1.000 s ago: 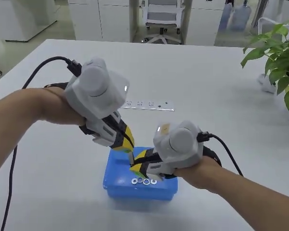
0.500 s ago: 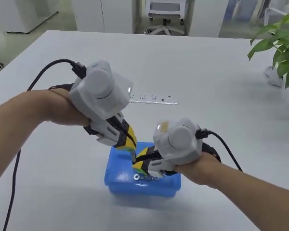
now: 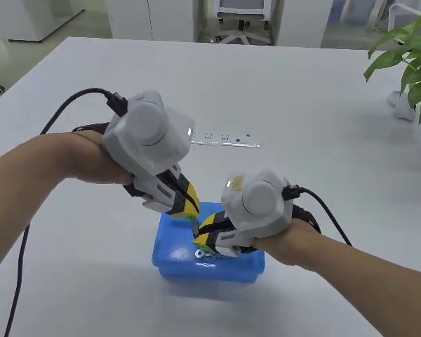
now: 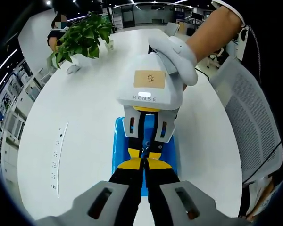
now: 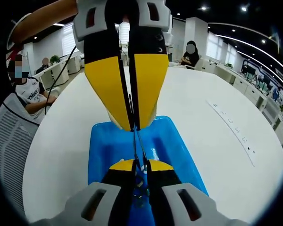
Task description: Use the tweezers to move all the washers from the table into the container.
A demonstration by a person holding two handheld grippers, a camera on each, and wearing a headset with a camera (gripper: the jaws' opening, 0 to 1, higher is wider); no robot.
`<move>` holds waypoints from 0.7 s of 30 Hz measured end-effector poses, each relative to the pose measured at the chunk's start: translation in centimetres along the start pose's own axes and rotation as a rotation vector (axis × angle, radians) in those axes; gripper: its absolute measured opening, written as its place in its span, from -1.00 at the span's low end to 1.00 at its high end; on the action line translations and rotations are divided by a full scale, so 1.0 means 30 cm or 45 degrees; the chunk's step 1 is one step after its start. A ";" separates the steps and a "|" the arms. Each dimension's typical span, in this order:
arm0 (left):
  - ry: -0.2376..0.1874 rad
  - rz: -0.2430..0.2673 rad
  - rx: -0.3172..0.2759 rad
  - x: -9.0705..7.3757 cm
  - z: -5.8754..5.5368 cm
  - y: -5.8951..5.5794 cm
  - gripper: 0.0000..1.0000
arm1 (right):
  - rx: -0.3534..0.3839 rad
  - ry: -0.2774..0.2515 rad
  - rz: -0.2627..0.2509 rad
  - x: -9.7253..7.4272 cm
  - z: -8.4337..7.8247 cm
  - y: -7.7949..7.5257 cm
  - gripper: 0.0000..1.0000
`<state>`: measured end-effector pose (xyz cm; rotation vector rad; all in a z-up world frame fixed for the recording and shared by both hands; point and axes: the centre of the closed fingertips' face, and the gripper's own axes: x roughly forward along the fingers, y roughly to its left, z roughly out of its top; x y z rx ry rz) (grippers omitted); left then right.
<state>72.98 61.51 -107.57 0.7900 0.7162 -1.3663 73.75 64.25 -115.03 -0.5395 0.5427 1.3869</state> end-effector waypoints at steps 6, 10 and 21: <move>0.002 -0.002 0.002 0.000 0.001 -0.003 -0.91 | -0.001 0.003 0.001 -0.001 -0.001 0.003 -0.78; 0.003 -0.001 0.006 -0.005 0.005 -0.007 -0.91 | -0.005 0.001 0.002 -0.005 0.005 0.008 -0.78; -0.004 0.011 0.017 -0.038 0.030 -0.018 -0.91 | -0.018 -0.018 -0.014 -0.033 0.033 0.017 -0.78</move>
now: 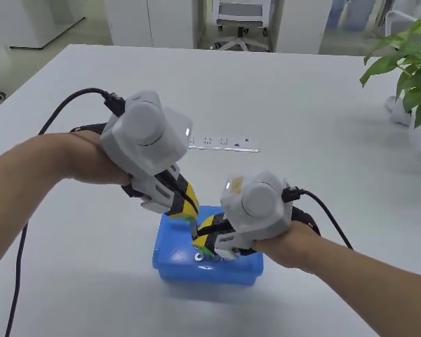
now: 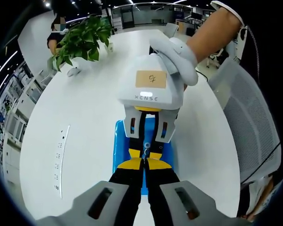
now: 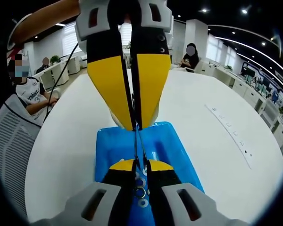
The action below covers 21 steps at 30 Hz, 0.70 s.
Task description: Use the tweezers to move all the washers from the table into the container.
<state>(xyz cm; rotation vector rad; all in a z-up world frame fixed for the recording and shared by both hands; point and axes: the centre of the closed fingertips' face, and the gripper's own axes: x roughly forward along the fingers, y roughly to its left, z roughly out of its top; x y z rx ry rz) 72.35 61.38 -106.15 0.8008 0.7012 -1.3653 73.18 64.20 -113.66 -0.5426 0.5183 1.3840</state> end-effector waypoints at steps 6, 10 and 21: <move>-0.001 0.004 0.012 -0.025 0.025 -0.009 -0.91 | -0.007 -0.015 -0.011 -0.026 0.023 0.006 -0.79; 0.000 0.008 0.020 -0.042 0.042 -0.019 -0.91 | -0.013 -0.022 -0.019 -0.046 0.039 0.014 -0.79; -0.005 0.014 0.039 -0.088 0.096 -0.057 -0.91 | -0.025 -0.036 -0.044 -0.107 0.075 0.046 -0.80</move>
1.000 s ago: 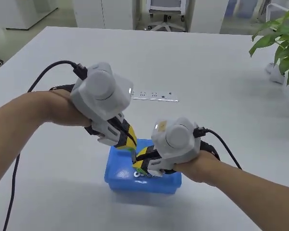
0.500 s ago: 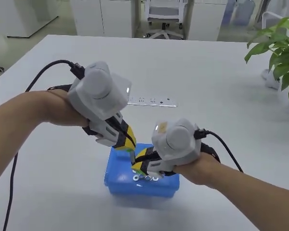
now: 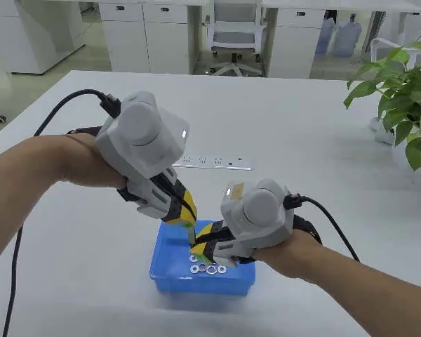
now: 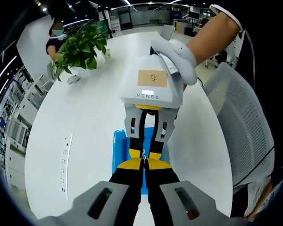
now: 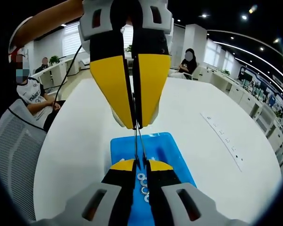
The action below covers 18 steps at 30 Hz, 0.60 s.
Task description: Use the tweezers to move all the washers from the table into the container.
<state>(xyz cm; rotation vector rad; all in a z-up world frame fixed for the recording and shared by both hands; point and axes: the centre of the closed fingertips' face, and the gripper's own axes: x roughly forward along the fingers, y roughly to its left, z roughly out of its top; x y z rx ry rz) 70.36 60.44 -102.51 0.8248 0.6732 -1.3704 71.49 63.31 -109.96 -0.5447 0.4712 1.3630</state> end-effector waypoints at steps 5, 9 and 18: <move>-0.013 -0.015 0.000 -0.024 0.028 -0.032 -0.91 | 0.010 -0.019 -0.011 -0.031 0.019 0.027 -0.81; -0.024 -0.024 0.006 -0.038 0.046 -0.060 -0.91 | -0.005 -0.031 -0.009 -0.051 0.031 0.062 -0.84; -0.037 -0.042 0.024 -0.052 0.074 -0.110 -0.91 | 0.019 -0.078 -0.019 -0.090 0.038 0.121 -0.85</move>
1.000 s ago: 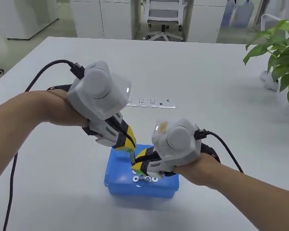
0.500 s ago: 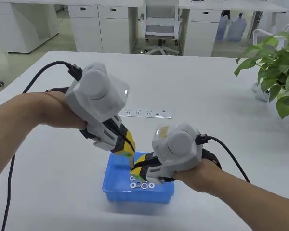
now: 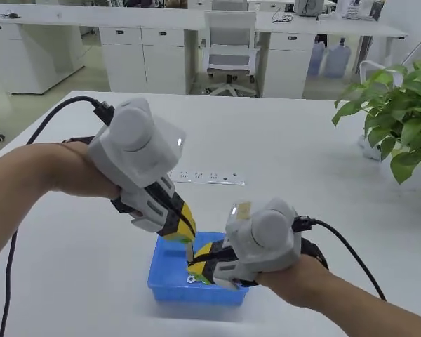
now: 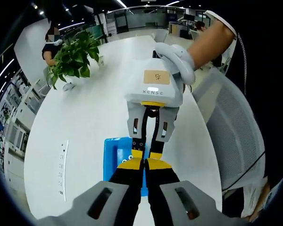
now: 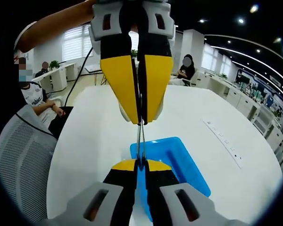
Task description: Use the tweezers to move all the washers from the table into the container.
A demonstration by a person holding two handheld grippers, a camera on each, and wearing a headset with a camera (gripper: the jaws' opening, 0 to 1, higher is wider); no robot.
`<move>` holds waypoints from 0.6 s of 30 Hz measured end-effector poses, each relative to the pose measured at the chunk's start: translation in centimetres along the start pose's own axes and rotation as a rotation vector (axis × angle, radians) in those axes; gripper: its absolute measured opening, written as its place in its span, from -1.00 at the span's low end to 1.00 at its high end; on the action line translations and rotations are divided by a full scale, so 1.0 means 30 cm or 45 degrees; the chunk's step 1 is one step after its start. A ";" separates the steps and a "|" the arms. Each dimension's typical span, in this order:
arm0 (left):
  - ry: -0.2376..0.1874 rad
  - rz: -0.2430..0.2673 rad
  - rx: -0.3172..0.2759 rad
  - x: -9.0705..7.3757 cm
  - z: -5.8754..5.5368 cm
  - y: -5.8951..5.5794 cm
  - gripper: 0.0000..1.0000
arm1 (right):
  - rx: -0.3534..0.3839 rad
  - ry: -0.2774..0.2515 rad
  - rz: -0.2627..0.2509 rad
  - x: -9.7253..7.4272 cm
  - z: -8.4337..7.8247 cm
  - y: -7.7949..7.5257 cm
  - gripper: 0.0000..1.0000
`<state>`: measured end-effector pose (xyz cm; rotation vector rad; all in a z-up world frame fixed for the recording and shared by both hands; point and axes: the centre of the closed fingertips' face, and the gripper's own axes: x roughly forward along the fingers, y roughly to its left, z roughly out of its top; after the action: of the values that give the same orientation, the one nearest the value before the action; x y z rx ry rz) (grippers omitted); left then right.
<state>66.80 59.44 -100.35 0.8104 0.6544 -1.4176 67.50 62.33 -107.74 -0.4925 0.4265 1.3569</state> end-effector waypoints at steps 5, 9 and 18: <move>-0.012 -0.006 0.017 -0.001 0.009 -0.022 -0.90 | -0.001 -0.005 -0.015 -0.017 -0.004 0.021 -0.86; -0.022 -0.007 0.019 0.000 0.009 -0.037 -0.90 | 0.011 -0.008 -0.030 -0.033 -0.012 0.038 -0.87; -0.055 -0.006 0.018 0.021 -0.003 -0.077 -0.89 | 0.015 0.018 -0.027 -0.052 -0.040 0.073 -0.89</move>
<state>64.56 59.21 -101.13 0.7876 0.6143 -1.4417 65.08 60.68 -108.05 -0.4961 0.4391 1.3304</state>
